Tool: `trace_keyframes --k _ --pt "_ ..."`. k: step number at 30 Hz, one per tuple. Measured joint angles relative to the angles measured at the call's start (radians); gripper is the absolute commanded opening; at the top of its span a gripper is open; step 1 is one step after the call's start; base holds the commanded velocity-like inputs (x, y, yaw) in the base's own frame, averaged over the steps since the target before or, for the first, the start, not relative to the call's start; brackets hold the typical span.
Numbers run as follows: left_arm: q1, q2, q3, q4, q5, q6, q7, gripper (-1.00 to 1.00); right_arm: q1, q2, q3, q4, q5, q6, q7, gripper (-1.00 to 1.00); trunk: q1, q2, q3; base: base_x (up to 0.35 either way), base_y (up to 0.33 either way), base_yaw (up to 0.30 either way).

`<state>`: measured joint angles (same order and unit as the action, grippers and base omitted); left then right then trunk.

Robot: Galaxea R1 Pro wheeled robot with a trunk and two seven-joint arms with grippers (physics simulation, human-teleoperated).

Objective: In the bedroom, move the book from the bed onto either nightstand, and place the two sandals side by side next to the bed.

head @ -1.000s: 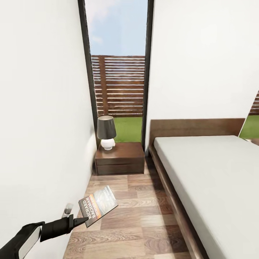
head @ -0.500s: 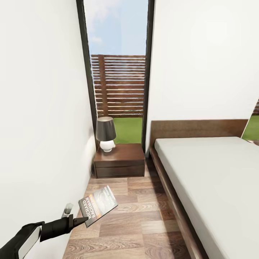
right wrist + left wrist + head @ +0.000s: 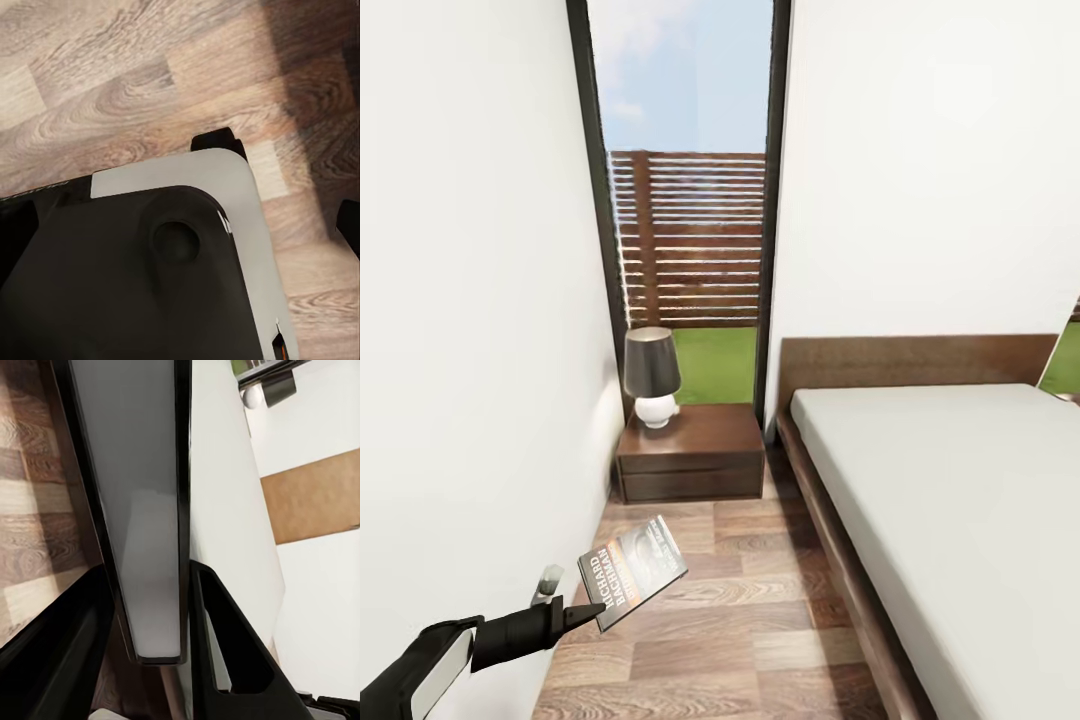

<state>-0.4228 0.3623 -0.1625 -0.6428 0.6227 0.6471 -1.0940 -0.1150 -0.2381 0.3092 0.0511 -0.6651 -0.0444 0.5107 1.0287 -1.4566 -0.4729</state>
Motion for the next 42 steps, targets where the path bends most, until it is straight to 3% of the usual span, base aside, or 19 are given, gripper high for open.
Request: trace_keyframes --k 42 --pt "0.000 0.000 0.000 0.001 0.000 0.000 0.001 -1.00 0.000 0.000 0.000 0.000 0.000 0.000 0.000 1.00 0.000 0.000 0.000 0.155 -0.033 0.000"
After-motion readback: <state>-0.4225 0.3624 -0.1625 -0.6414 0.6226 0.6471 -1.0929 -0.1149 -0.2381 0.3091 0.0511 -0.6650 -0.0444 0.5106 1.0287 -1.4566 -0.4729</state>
